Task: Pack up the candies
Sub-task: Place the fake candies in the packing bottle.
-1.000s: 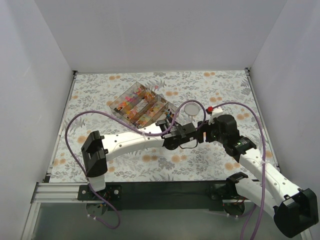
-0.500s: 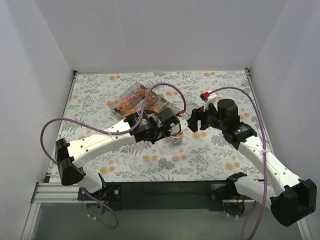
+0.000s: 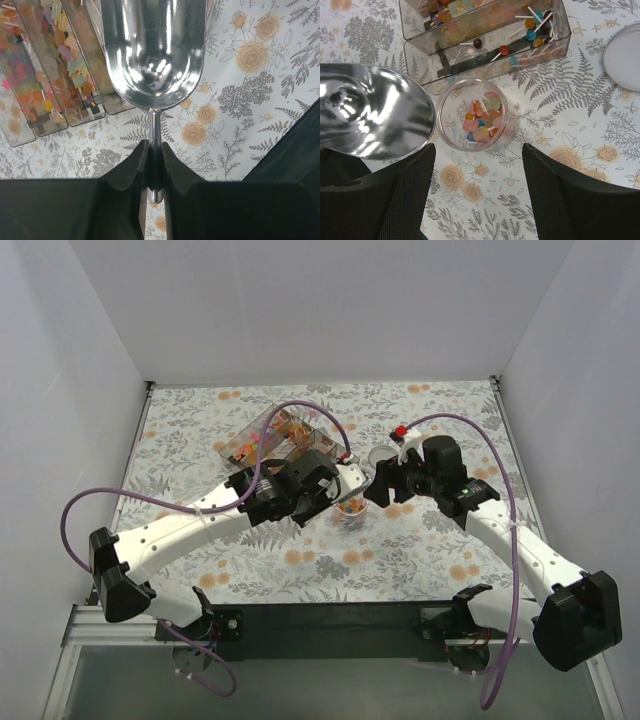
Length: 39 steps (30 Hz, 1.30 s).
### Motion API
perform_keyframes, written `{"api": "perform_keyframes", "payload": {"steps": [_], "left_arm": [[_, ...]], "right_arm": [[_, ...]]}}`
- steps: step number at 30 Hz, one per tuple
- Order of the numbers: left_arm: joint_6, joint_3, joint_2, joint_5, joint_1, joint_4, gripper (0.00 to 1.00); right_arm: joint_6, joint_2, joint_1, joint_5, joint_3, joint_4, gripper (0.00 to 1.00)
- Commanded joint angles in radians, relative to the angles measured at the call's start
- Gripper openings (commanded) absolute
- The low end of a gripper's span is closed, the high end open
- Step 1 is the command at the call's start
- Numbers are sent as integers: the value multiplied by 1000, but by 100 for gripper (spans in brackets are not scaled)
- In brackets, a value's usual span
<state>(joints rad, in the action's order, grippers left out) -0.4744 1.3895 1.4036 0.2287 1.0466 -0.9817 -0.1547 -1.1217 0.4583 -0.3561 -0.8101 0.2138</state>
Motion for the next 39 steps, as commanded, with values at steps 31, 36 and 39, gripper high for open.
{"api": "perform_keyframes", "payload": {"steps": [31, 36, 39], "left_arm": [[-4, -110, -126, -157, -46, 193, 0], [-16, -150, -146, -181, -59, 256, 0], [-27, -173, -163, -193, -79, 305, 0]], "right_arm": [[-48, -153, -7, -106, -93, 6, 75], [-51, -182, -7, -113, -100, 18, 75], [-45, -199, -7, -113, -101, 28, 74]]}}
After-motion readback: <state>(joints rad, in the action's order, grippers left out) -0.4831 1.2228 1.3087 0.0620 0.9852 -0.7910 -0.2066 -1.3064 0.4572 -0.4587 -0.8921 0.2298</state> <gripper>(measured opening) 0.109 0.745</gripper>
